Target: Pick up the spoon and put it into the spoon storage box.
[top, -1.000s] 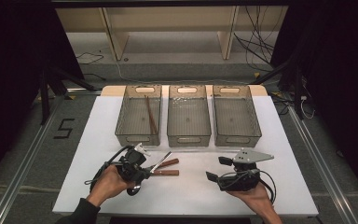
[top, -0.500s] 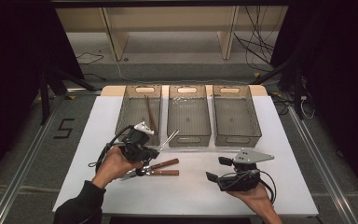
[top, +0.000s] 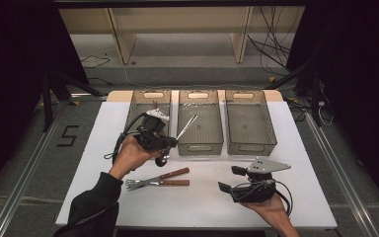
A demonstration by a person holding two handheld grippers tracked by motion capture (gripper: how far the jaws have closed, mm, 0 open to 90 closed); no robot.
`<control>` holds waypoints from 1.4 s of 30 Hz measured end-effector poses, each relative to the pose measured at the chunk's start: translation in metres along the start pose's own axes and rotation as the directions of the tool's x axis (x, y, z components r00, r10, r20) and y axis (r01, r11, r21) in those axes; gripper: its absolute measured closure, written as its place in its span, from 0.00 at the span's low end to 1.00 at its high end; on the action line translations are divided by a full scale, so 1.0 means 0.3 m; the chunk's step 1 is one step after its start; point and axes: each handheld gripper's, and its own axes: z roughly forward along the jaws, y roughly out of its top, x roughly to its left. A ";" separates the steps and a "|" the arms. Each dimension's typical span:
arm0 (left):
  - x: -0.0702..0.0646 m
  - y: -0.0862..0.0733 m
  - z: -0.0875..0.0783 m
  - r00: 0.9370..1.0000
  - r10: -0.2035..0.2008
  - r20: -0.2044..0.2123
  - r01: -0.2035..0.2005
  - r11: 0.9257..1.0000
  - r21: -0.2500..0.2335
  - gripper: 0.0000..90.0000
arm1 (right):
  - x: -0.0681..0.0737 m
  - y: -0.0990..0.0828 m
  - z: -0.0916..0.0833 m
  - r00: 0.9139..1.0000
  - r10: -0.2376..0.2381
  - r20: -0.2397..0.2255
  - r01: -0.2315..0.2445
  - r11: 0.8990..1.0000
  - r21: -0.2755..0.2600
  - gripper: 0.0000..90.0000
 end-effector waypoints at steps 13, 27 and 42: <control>0.042 0.106 0.058 1.000 -0.024 -0.017 0.023 0.999 -0.048 0.95 | -0.001 -0.002 -0.002 1.000 -0.001 -0.003 0.001 1.000 -0.005 0.27; 0.106 0.173 0.122 0.996 -0.081 -0.027 0.078 0.994 -0.079 0.95 | -0.004 -0.006 -0.003 1.000 0.001 -0.006 -0.001 1.000 -0.002 0.27; 0.107 0.222 0.207 0.993 -0.113 -0.023 0.110 0.988 -0.105 0.95 | -0.004 -0.008 0.000 1.000 0.001 -0.012 -0.001 1.000 0.001 0.27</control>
